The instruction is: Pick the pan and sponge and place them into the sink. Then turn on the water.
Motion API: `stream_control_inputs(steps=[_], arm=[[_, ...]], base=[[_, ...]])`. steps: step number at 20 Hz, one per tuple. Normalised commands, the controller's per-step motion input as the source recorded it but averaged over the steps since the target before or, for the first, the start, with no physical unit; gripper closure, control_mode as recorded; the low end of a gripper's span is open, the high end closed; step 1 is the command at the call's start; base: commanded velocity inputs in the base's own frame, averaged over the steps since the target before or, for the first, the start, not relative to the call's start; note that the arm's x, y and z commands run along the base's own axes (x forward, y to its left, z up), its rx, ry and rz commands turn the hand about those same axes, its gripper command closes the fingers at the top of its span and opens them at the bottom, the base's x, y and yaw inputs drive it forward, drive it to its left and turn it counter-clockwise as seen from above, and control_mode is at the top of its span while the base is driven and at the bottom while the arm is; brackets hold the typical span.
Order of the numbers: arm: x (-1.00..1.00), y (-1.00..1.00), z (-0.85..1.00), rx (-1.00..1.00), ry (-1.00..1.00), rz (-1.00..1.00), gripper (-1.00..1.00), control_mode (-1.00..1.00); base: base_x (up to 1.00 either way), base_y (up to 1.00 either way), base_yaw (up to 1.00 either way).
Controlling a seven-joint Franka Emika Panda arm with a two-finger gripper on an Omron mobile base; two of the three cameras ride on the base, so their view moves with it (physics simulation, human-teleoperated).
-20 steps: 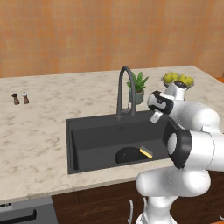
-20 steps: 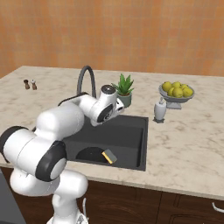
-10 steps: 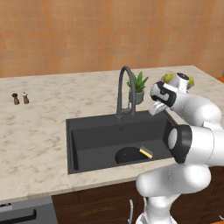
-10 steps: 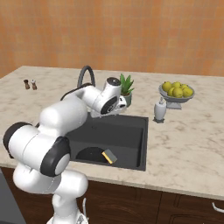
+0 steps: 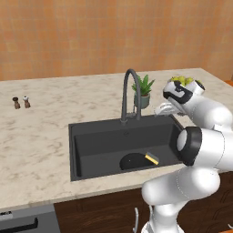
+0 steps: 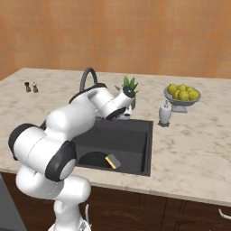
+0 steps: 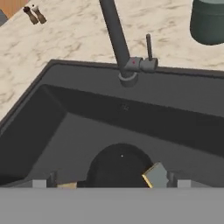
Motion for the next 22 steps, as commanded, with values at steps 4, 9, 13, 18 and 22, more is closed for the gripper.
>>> stream_control_inputs(steps=[4, 9, 13, 18, 22], arm=[[0.19, 0.3, 0.0, 0.2, 0.01, -0.19, -1.0, -1.0], [0.16, 0.11, 0.0, 0.05, 0.06, -0.09, -1.0, -1.0], [0.21, 0.2, -0.1, 0.05, 0.0, -0.04, -1.0, -1.0], [0.32, 0.11, -0.17, 0.17, 0.0, -0.03, -1.0, -1.0], [0.33, 0.06, -0.29, 0.13, 0.0, -0.03, -1.0, -1.0]], base=[[0.0, 0.0, 0.0], [0.0, 0.0, 0.0], [0.0, 0.0, 0.0], [0.0, 0.0, 0.0], [0.0, 0.0, 0.0]])
